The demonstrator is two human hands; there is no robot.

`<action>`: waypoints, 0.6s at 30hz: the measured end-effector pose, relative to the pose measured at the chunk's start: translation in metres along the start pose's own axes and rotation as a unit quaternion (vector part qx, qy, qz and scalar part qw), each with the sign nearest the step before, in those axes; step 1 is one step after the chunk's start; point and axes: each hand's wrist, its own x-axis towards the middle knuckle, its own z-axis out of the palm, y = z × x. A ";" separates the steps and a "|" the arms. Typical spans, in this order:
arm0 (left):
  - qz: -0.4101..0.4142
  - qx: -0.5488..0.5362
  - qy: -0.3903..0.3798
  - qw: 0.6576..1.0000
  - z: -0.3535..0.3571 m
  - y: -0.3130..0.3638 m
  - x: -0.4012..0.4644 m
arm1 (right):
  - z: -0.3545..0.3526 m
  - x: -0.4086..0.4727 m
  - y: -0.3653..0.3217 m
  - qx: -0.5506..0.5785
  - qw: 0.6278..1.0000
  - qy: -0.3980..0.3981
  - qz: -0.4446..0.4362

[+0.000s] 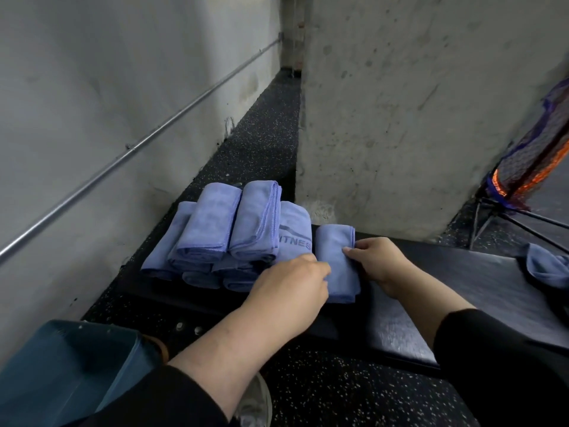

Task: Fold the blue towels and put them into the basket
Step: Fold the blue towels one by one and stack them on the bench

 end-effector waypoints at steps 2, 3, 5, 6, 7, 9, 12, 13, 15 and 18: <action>0.012 0.016 -0.011 1.000 0.001 0.005 0.004 | 0.008 0.001 0.001 -0.031 0.999 0.006 -0.006; 0.016 0.018 -0.018 1.000 0.000 0.007 0.005 | 0.011 0.001 0.002 -0.035 0.999 0.006 -0.006; 0.021 0.036 -0.034 0.999 0.000 0.008 0.007 | 0.017 0.001 0.003 -0.035 0.999 0.013 -0.012; 0.023 0.049 -0.041 0.998 0.000 0.007 0.007 | 0.018 0.000 0.002 -0.042 0.999 0.019 -0.018; 0.024 0.060 -0.049 0.997 0.001 0.007 0.008 | 0.019 0.001 0.003 -0.053 0.998 0.024 -0.027; 0.018 0.071 -0.062 0.995 0.003 0.007 0.007 | 0.019 0.000 0.002 -0.092 0.994 0.032 -0.044; 0.004 0.075 -0.083 0.994 0.003 0.011 0.005 | 0.016 0.001 0.002 -0.136 0.988 0.039 -0.063; 0.005 0.074 -0.083 0.994 0.003 0.013 0.004 | 0.015 0.000 0.001 -0.145 0.986 0.047 -0.072; 0.009 0.073 -0.077 0.994 0.002 0.016 0.005 | 0.011 -0.003 -0.002 -0.147 0.983 0.070 -0.086; 0.011 0.063 -0.049 0.997 -0.001 0.023 0.008 | 0.001 -0.008 -0.008 -0.145 0.978 0.107 -0.101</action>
